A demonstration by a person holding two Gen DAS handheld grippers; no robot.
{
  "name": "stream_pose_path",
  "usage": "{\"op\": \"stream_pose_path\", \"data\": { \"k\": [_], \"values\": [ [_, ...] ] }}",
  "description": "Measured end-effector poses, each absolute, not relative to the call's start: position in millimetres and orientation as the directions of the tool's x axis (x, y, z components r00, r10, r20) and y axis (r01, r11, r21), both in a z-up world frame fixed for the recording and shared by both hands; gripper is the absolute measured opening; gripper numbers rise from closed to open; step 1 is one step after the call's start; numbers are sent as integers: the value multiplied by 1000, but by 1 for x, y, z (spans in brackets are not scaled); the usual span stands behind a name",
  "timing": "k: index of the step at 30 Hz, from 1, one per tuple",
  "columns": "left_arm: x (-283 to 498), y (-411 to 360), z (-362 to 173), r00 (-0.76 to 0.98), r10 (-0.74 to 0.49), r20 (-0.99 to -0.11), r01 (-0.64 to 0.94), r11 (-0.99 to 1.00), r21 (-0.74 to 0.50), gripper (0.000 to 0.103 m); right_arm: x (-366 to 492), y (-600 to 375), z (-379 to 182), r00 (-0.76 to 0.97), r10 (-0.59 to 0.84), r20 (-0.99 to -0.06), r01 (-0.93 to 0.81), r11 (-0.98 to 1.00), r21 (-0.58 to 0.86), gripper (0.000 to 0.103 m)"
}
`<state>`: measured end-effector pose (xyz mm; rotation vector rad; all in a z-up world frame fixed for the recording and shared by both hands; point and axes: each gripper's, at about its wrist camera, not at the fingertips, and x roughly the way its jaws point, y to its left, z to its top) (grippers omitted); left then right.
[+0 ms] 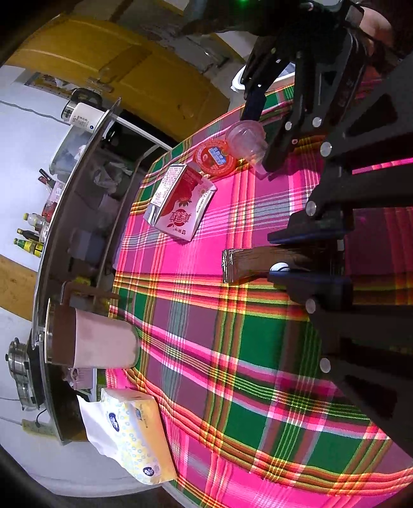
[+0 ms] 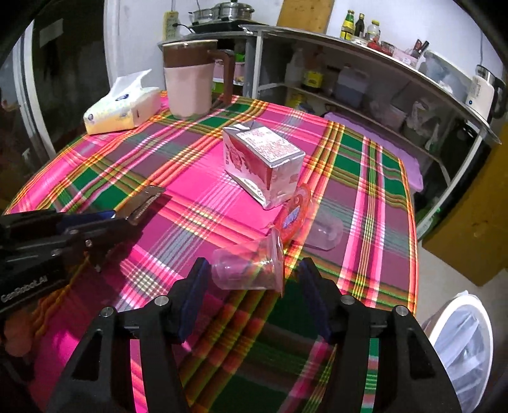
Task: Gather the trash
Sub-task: 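Grasp the clear plastic cup with the right tool while the left tool carries the strip toward the bin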
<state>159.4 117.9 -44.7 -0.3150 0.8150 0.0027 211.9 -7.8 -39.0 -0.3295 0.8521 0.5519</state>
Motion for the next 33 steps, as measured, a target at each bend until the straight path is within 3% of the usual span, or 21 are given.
{"op": "stream_pose_path", "data": {
  "k": [1, 33],
  "values": [
    [160, 118, -45, 688, -119, -715, -122, 953, -276, 17, 212, -8, -39, 531, 329, -781, -578, 814, -50, 46],
    [100, 36, 5, 737, -205, -644, 51, 967, -250, 17, 124, -103, 18, 622, 393, -677, -459, 884, 91, 45]
  ]
}}
